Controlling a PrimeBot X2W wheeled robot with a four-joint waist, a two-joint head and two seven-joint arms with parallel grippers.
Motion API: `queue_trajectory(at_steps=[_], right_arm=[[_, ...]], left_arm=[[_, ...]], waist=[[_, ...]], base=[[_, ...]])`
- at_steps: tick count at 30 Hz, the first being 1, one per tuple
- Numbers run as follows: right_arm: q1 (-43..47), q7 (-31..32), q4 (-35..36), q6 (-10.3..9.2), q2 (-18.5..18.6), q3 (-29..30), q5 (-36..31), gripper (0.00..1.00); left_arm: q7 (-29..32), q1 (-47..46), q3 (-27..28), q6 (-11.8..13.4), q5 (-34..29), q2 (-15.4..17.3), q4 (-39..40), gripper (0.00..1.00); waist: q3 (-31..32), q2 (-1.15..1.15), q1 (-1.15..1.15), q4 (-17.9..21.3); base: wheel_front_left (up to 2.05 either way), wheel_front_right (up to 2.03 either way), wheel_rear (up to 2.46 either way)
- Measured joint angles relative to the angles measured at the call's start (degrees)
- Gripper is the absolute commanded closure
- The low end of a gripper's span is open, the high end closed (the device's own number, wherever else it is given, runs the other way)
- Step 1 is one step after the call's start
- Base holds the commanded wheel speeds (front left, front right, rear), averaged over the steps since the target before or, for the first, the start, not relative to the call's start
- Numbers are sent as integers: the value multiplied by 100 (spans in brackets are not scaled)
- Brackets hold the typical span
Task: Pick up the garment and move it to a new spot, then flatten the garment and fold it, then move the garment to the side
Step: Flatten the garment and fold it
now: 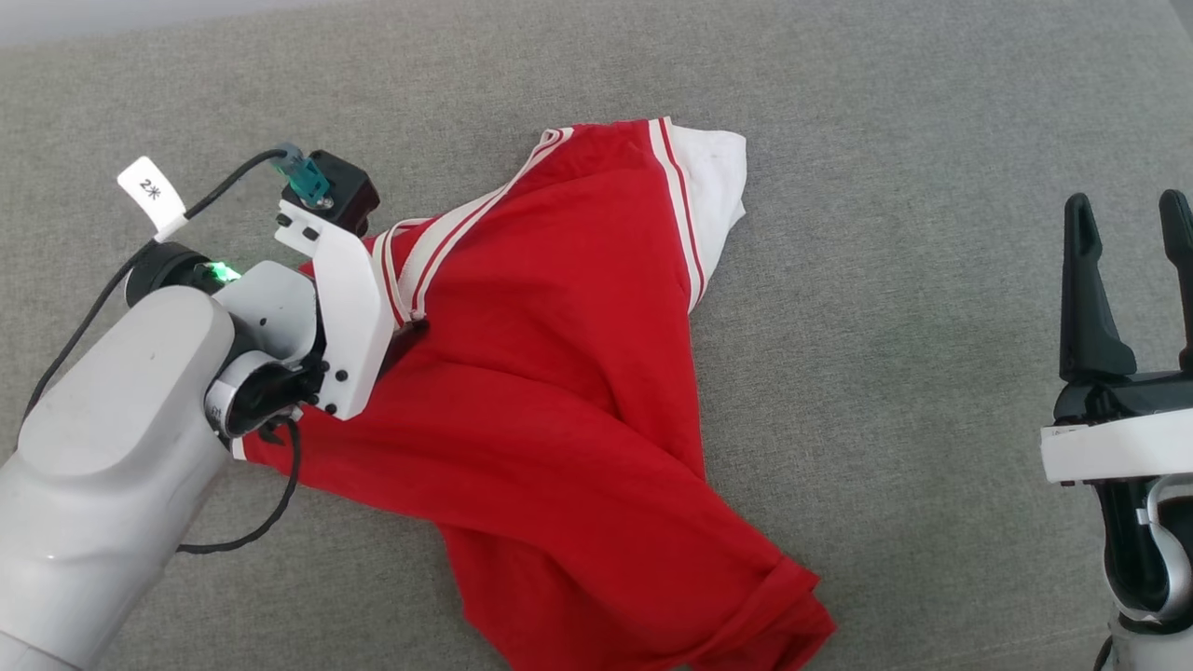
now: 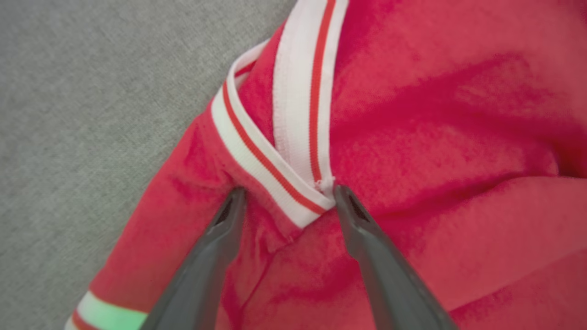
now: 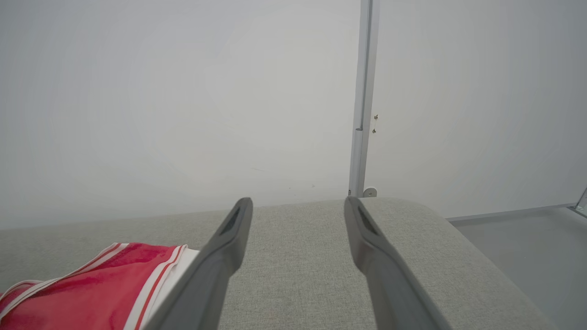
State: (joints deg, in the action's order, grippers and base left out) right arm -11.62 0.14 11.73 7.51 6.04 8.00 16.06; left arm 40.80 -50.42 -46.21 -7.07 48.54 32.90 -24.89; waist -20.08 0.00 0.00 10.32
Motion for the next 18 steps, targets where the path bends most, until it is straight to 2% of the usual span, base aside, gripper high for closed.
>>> queue_trajectory(at_steps=[1,13,18], right_arm=[[-2,-1,-1,0,0,3,-2,0],[-13,-41,-22,0,-11,19,-4,0],[-12,-41,-42,0,-15,48,-4,0]], left_arm=[[2,-14,-11,-2,24,-5,-26,100],[19,-210,-86,-23,249,-29,-110,100],[0,-383,38,-23,353,103,-40,100]], waist=[[-1,0,0,-5],[-22,0,0,-52],[-17,0,0,-64]], base=[[0,0,0],[0,0,0],[0,0,0]])
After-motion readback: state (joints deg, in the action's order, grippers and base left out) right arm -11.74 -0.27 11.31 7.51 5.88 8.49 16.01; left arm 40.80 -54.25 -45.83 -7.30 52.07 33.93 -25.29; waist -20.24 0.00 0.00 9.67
